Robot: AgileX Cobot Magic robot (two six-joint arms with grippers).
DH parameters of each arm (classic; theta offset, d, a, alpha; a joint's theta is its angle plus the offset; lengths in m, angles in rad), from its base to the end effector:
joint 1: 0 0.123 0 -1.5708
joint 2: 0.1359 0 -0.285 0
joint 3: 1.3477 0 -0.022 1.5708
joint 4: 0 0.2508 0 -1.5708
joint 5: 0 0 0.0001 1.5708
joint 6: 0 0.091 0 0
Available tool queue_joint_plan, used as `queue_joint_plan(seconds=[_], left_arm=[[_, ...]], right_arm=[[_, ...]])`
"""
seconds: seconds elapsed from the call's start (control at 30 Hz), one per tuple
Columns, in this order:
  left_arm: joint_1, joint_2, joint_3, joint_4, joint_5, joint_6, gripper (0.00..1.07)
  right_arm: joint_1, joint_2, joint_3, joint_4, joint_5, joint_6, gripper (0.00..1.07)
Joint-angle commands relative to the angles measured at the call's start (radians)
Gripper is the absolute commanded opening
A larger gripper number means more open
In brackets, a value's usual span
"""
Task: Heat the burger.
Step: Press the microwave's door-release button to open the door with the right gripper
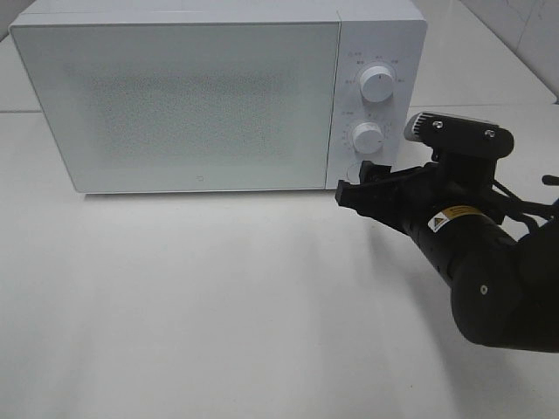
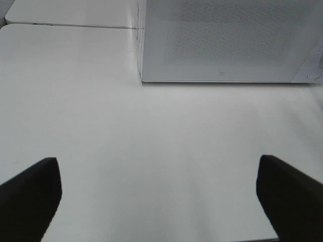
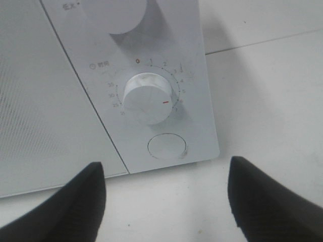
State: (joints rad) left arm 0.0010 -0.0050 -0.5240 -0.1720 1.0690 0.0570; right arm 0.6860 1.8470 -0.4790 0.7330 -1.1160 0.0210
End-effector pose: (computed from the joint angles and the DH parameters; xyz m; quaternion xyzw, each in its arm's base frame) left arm -0.0095 -0.0137 0.2842 0.0286 0.8442 -0.0704 0.5306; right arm 0.2487 0.1329 0.1291 0.0778 0.7804 0.0740 0.6160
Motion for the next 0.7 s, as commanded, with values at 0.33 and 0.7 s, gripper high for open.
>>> queue_joint_plan(seconds=[0.33,0.7], left_arm=[[0.002,-0.016,0.002,-0.008,-0.006,-0.004,0.98],[0.002,-0.016,0.002,-0.008,-0.006,-0.004,0.98]], right_arm=[[0.005,-0.005,-0.008,-0.003,0.012,0.637,0.28],[0.005,-0.005,-0.008,-0.004,0.015,1.158,0.00]])
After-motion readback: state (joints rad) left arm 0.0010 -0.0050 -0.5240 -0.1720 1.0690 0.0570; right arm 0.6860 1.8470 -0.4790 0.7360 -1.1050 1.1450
